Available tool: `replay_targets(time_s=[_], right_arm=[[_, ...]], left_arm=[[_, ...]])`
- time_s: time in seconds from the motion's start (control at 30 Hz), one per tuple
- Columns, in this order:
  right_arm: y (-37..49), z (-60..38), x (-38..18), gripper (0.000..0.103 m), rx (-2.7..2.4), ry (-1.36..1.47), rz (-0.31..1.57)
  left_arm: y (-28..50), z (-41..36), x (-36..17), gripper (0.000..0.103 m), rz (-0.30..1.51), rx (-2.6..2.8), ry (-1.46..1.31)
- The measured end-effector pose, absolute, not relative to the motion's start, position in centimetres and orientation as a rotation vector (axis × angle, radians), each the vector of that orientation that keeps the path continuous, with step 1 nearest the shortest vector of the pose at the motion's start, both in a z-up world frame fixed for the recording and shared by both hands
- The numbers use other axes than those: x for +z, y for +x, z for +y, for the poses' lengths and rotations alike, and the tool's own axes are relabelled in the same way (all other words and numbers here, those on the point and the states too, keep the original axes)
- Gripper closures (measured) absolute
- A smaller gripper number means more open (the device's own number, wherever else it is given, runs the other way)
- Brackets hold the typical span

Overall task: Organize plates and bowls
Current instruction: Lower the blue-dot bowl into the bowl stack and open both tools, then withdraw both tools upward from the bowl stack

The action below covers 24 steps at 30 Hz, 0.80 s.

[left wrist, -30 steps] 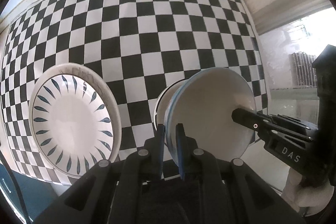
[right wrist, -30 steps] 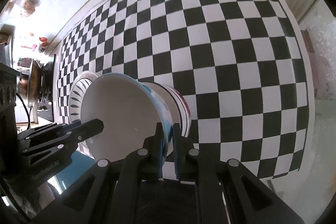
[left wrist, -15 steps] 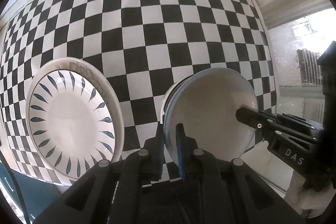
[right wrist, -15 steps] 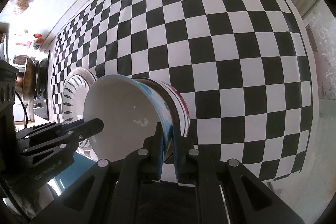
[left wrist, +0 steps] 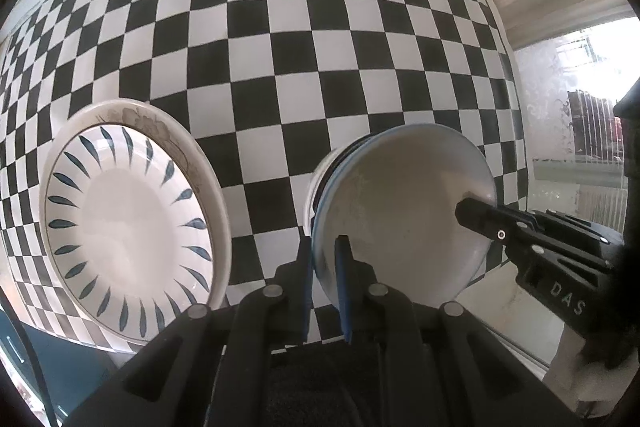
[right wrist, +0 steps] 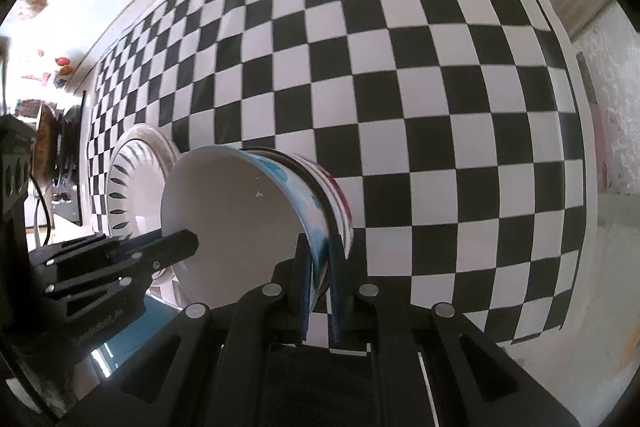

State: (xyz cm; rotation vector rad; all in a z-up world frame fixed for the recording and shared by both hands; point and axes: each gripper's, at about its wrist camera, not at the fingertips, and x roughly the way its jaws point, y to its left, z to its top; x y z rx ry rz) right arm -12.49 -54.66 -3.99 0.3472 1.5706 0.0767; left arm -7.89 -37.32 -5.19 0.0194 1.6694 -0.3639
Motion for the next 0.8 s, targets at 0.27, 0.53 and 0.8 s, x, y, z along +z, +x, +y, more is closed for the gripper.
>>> replay_targets(time_s=[0.27, 0.53, 0.8], right_arm=[[-12.3, -54.8, -4.2, 0.094, 0.074, 0.373, 1.590], [-12.8, -54.1, -3.7, 0.092, 0.068, 0.328, 1.584], [-13.8, -53.4, 0.0, 0.023, -0.001, 0.148, 1.478]], left_arm=[[-8.0, -37.7, -5.3, 0.093, 1.694, -0.345, 0.033], [-8.5, -37.2, -4.6, 0.082, 1.675, -0.315, 0.041], [-9.0, -36.3, -1.6, 0.021, 1.546, -0.263, 0.090]])
